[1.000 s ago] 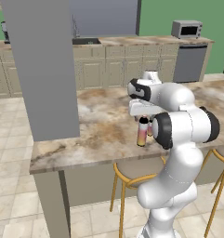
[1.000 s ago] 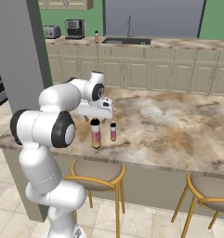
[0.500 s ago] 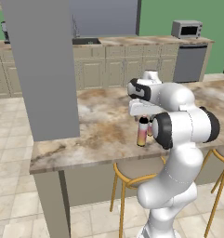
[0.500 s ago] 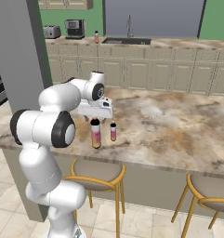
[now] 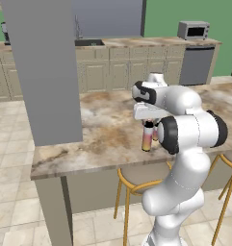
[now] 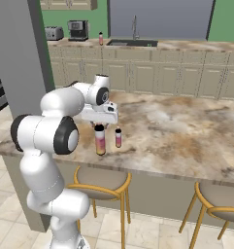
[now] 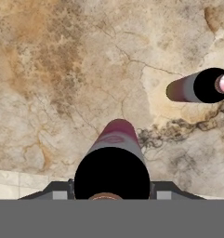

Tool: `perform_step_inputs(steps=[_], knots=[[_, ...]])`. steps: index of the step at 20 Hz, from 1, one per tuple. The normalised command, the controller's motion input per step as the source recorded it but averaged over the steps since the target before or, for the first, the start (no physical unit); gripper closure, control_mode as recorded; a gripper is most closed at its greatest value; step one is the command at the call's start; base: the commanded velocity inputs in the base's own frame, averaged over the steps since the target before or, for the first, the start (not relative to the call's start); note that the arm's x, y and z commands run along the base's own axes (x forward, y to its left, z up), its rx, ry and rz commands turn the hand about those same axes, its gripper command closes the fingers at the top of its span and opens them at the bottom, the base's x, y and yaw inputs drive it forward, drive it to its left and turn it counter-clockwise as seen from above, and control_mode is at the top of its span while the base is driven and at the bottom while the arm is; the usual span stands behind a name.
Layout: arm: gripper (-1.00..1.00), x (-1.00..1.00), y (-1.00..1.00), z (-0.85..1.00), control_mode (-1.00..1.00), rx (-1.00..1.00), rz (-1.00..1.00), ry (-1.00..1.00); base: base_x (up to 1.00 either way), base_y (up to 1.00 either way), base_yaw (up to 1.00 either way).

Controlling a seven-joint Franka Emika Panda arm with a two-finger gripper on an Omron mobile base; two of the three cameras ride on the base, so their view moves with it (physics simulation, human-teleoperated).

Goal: Place the large bottle from the dining counter next to the other large bottle outside the sink, and place the small bottle from the dining counter next to the other small bottle inside the sink.

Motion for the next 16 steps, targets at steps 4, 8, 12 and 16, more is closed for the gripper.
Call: perform_step_inputs(steps=[4, 8, 12, 16], knots=[[1.00, -0.04, 0.00, 0.00, -1.00, 0.00, 0.00, 0.00, 0.00, 0.00, 0.00], [1.00, -0.27, 0.00, 0.36, -1.00, -0.01, 0.05, -0.03, 0.00, 0.00, 0.00], [1.00, -0.58, 0.00, 0.46, -1.00, 0.00, 0.11, 0.00, 0.00, 0.00, 0.00], [1.00, -0.67, 0.00, 0.41, -1.00, 0.00, 0.07, -0.01, 0.00, 0.00, 0.00]])
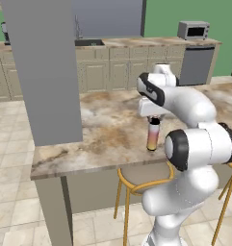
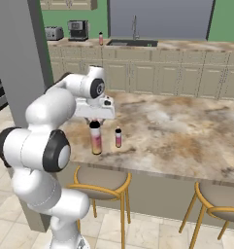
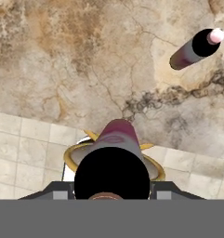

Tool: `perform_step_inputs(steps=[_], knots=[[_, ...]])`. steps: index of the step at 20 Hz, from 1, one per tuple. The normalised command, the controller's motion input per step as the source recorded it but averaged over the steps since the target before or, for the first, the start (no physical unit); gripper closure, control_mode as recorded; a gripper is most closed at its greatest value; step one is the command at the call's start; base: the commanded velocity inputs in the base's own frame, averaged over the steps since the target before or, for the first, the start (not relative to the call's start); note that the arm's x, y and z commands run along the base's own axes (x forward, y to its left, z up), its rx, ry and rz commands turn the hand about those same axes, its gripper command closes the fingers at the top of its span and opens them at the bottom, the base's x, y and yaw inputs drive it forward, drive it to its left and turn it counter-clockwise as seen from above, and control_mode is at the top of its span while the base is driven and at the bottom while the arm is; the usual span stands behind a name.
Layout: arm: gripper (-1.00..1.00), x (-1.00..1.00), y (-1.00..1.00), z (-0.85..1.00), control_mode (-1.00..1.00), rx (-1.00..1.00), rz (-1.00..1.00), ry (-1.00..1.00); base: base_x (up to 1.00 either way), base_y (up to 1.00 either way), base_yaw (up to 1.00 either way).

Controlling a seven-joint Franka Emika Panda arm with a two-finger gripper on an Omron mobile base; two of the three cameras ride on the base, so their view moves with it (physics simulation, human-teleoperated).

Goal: Place the large bottle from the dining counter next to the other large bottle outside the sink, and place the small bottle from the dining counter next to the other small bottle inside the sink.

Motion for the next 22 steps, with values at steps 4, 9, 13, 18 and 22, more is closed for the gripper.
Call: perform_step_inputs(steps=[4, 9, 13, 18, 22], knots=[[1.00, -0.35, 0.02, 0.26, -1.00, 0.00, 0.02, 0.00, 0.00, 0.00, 0.00], [1.00, -0.41, 0.10, 0.26, -1.00, 0.00, 0.00, 0.00, 0.00, 0.00, 0.00], [1.00, -0.65, 0.20, 0.18, -1.00, 0.00, 0.00, 0.00, 0.00, 0.00, 0.00], [1.00, -0.70, 0.24, 0.18, -1.00, 0.00, 0.00, -0.01, 0.00, 0.00, 0.00], [1.00, -0.42, 0.13, 0.20, -1.00, 0.01, 0.00, -0.18, 0.00, 0.00, 0.00]])
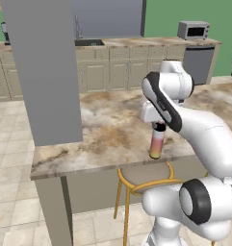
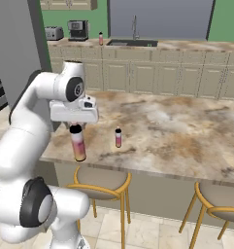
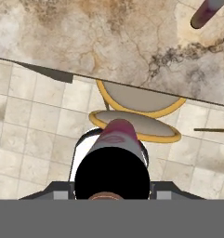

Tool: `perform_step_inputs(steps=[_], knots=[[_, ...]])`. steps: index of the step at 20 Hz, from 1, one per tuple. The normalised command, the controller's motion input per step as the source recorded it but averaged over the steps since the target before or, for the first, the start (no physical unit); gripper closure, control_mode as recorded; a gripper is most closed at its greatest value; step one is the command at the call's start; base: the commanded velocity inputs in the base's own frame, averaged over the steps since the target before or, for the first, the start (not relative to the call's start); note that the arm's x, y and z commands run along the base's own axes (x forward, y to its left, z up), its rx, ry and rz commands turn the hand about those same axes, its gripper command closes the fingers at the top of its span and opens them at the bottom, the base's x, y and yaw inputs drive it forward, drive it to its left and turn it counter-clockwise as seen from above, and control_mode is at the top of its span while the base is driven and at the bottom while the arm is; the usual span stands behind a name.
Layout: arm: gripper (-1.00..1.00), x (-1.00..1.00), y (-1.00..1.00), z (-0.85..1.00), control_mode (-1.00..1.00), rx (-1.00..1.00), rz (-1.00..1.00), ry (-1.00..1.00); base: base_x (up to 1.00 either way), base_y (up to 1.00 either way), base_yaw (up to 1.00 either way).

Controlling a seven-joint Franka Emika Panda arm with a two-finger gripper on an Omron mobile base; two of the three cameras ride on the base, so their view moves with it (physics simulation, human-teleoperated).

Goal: Place the large bottle from the dining counter next to the other large bottle outside the sink, and place the small bottle from the dining counter next to the other small bottle inside the sink.

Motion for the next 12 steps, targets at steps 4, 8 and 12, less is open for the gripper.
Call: perform_step_inputs(steps=[4, 8, 12], knots=[[1.00, -0.29, 0.11, 0.26, -1.00, 0.01, 0.00, -0.17, 0.00, 0.00, 0.00], [1.00, -0.17, 0.02, 0.33, -1.00, 0.00, 0.00, -0.07, 0.00, 0.00, 0.00], [1.00, -0.09, 0.00, 0.07, -1.00, 0.00, 0.00, 0.01, 0.00, 0.00, 0.00]])
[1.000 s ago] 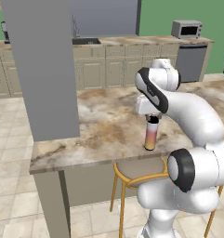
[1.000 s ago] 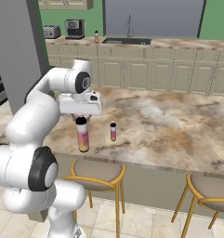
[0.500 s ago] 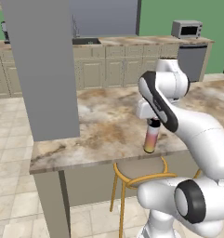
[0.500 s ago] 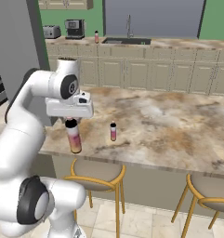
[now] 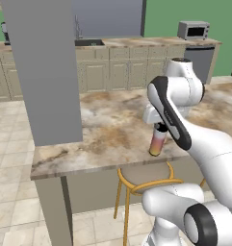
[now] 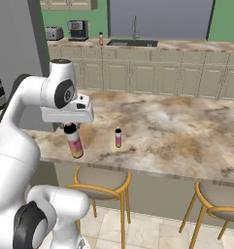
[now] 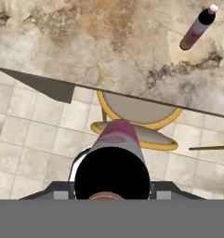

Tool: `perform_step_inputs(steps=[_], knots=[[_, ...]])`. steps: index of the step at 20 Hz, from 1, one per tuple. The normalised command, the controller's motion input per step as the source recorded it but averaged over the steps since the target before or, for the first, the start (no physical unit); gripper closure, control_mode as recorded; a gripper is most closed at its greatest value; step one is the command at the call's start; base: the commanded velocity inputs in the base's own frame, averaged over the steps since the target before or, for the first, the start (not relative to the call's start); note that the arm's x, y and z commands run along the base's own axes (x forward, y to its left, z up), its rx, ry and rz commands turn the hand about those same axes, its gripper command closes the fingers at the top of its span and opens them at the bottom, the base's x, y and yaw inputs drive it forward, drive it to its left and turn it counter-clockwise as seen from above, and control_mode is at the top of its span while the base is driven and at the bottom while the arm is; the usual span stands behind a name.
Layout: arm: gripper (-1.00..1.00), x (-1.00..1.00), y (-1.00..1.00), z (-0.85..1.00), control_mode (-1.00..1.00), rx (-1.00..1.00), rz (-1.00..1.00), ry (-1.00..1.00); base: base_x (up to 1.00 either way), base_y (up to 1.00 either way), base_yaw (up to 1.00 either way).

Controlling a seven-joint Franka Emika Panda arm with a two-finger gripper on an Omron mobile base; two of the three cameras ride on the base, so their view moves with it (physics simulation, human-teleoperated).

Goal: Place the large bottle from the dining counter next to the other large bottle outside the sink, and place the small bottle from the dining counter next to the other small bottle inside the sink.

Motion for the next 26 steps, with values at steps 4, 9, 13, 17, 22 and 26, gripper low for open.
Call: perform_step_inputs(steps=[4, 9, 13, 17, 22, 26], knots=[[1.00, 0.00, 0.00, 0.00, -1.00, 0.00, 0.00, 0.00, 0.00, 0.00, 0.00], [1.00, 0.00, 0.00, 0.00, -1.00, 0.00, 0.00, 0.00, 0.00, 0.00, 0.00], [1.00, 0.00, 0.00, 0.00, 1.00, 0.00, 0.00, 0.00, -0.01, 0.00, 0.00], [1.00, 0.00, 0.00, 0.00, 1.00, 0.00, 0.00, 0.00, -0.61, 0.11, 0.00], [1.00, 0.00, 0.00, 0.00, 1.00, 0.00, 0.00, 0.00, -1.00, 0.77, 0.00], [1.00, 0.00, 0.00, 0.00, 1.00, 0.00, 0.00, 0.00, -0.53, 1.00, -0.05]])
